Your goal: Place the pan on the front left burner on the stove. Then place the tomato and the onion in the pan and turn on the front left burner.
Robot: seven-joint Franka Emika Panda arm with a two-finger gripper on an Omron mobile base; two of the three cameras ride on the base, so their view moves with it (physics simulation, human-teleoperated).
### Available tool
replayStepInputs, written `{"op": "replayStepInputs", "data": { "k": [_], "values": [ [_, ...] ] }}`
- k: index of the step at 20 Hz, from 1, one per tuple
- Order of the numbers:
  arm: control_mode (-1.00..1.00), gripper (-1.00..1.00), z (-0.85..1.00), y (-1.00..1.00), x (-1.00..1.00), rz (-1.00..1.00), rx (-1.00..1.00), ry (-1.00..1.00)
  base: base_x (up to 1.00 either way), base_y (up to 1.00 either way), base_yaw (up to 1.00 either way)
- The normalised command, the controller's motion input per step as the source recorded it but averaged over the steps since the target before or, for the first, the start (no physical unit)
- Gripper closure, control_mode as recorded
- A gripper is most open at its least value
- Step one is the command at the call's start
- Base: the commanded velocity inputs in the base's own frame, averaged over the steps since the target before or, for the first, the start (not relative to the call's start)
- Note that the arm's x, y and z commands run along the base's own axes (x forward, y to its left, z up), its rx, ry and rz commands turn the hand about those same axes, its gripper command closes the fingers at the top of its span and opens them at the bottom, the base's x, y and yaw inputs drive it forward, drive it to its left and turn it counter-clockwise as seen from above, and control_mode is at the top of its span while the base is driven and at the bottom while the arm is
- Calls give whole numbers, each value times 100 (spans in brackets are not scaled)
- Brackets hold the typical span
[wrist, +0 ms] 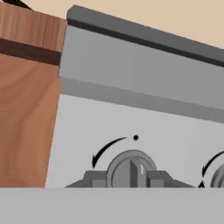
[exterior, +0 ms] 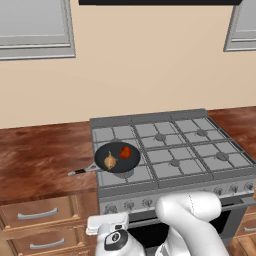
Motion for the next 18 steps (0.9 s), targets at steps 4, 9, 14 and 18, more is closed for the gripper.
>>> {"op": "replayStepInputs", "data": {
  "k": [4,9,14,18],
  "values": [
    [-100,100,0,0,3,11,-50,6,0,0,0],
    [-100,100,0,0,0,13,-47,4,0,0,0],
    [-100,100,0,0,0,11,-31,2,0,0,0],
    [-100,100,0,0,0,1,-7,0,0,0,0]
  ]
}}
